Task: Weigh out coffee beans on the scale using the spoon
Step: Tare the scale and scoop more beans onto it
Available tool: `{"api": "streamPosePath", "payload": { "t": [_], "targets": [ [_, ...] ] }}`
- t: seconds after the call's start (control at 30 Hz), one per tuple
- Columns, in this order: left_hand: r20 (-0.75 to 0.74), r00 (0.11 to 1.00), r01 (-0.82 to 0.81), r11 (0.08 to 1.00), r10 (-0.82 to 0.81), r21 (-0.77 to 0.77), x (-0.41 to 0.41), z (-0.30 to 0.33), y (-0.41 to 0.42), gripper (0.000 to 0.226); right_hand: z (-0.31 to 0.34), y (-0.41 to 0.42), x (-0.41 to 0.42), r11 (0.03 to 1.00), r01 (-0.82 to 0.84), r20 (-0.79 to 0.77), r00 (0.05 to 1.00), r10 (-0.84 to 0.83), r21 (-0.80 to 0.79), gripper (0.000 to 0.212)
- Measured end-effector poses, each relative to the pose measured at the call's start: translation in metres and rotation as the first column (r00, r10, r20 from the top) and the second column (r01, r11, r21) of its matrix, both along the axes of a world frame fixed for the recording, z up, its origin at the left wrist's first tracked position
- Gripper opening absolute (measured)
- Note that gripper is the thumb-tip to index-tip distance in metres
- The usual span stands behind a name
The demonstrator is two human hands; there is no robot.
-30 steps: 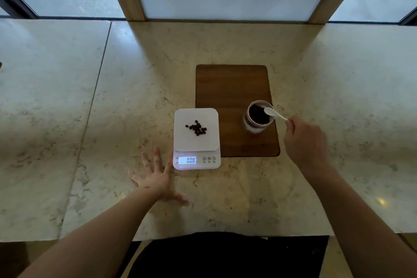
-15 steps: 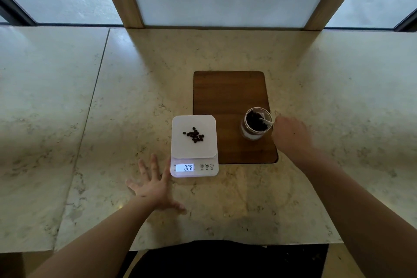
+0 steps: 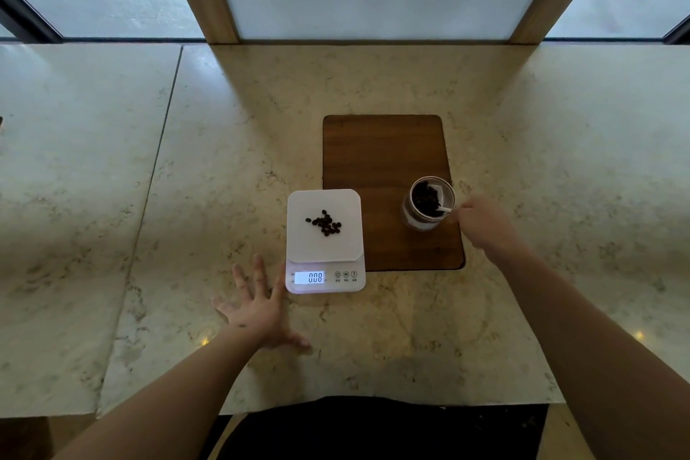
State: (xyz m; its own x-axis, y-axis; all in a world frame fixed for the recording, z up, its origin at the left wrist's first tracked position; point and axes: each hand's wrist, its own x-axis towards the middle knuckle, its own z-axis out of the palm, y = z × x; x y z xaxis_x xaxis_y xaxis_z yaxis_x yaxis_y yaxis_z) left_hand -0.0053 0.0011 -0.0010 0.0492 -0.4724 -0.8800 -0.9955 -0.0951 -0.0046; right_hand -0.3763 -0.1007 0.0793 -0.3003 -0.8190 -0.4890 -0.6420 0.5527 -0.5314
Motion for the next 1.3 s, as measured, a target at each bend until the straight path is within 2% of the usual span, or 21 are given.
{"api": "streamPosePath", "payload": {
  "t": [0.07, 0.23, 0.67, 0.93, 1.2, 1.27, 1.3],
  "targets": [
    [-0.001, 1.000, 0.002, 1.000, -0.002, 0.002, 0.000, 0.001, 0.000, 0.162, -0.002, 0.001, -0.002, 0.998, 0.060, 0.068, 0.996, -0.062, 0.023, 0.022],
    [-0.001, 1.000, -0.001, 1.000, 0.001, 0.001, 0.000, 0.001, 0.000, 0.165, -0.007, 0.002, -0.005, 0.987, 0.147, 0.169, 0.973, -0.157, 0.070, 0.017],
    [-0.002, 1.000, -0.015, 1.000, 0.015, 0.005, 0.000, 0.002, -0.001, 0.168, -0.017, 0.004, -0.011, 0.970, 0.222, 0.257, 0.936, -0.239, 0.094, 0.032],
    [-0.007, 1.000, -0.018, 1.000, 0.018, 0.002, -0.001, 0.004, -0.001, 0.166, -0.016, 0.005, -0.009, 0.949, 0.287, 0.312, 0.896, -0.315, 0.134, 0.027],
    [-0.024, 1.000, -0.009, 1.000, 0.009, -0.008, 0.000, 0.004, -0.001, 0.168, -0.015, 0.009, -0.009, 0.920, 0.312, 0.420, 0.821, -0.387, 0.238, 0.027],
    [-0.026, 1.000, -0.010, 1.000, 0.009, -0.011, 0.000, 0.004, -0.001, 0.168, -0.010, 0.012, -0.008, 0.948, 0.278, 0.359, 0.878, -0.316, 0.152, 0.027],
    [-0.026, 1.000, -0.008, 1.000, 0.008, -0.013, 0.000, 0.003, 0.000, 0.168, -0.008, 0.012, -0.009, 0.975, 0.217, 0.244, 0.944, -0.222, 0.047, 0.028]
  ]
}}
